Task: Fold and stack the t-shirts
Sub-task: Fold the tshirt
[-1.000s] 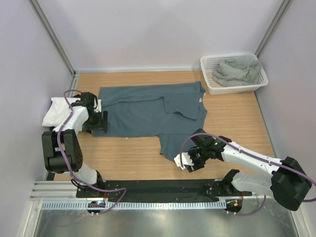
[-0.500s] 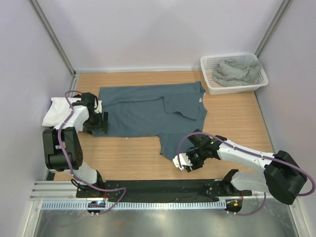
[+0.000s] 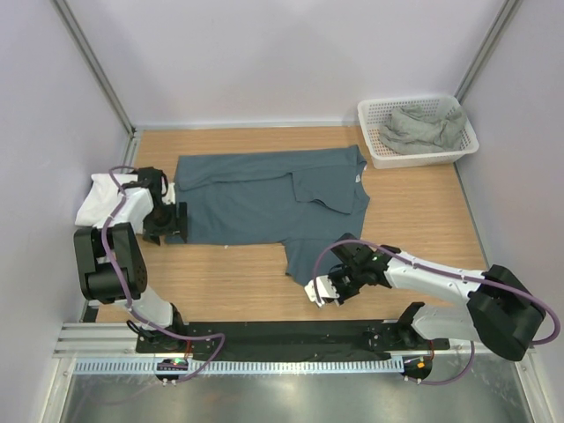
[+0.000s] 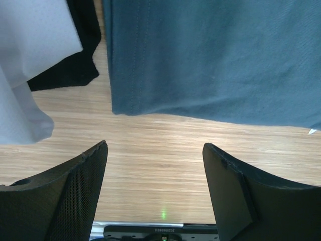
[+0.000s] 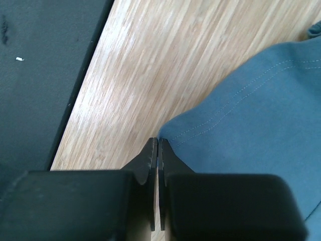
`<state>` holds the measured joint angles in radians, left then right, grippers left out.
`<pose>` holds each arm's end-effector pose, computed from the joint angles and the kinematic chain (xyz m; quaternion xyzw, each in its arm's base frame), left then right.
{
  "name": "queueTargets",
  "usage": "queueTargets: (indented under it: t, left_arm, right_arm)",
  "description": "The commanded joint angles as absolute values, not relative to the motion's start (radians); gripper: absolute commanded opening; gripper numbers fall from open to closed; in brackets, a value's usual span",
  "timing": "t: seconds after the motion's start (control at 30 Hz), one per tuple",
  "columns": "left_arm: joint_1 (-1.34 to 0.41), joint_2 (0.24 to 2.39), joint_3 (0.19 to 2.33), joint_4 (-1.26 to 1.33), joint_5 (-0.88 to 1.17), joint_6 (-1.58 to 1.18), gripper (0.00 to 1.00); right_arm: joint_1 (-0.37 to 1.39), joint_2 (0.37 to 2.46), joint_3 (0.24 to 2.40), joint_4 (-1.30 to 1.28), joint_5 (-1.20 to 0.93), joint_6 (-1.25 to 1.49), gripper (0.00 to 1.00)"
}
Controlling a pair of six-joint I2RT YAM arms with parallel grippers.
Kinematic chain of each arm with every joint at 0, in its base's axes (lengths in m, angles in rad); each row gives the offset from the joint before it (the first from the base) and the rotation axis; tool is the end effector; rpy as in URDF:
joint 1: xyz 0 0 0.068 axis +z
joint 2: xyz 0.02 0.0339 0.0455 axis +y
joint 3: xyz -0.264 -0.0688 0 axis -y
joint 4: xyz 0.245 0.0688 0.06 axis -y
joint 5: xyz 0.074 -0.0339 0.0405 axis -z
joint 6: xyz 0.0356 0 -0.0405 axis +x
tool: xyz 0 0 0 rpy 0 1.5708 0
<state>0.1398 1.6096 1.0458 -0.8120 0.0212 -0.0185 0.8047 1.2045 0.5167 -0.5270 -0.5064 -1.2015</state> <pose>0.2879 0.0397 0.1896 -0.0777 0.9922 -0.0046 0.0978 0.1189 0.1485 0.1523 -0.8272 0.4749 0.2079 0.2166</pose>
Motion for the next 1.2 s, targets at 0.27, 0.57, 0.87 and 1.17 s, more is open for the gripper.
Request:
queueTargets:
  t: [0.27,0.57,0.87,1.17]
  left_arm:
    - [0.215,1.683,1.104,-0.876,0.061,0.035,0.75]
    - [0.219,1.769,1.156,-0.859,0.064,0.041,0.69]
    - [0.222,1.802,1.19,-0.831,0.058,0.04,0.66]
    - [0.222,1.844,1.193,-0.81,0.089,0.035,0.53]
  right_arm:
    - [0.819,1.12,0.471,-0.538,-0.357,-1.112,0.01]
    - [0.819,1.1,0.457,-0.525,-0.348,-1.065,0.01]
    - [0.821,1.094,0.445,-0.515,-0.347,-1.045,0.01]
    - [0.819,1.094,0.436,-0.506,-0.342,-1.028,0.01]
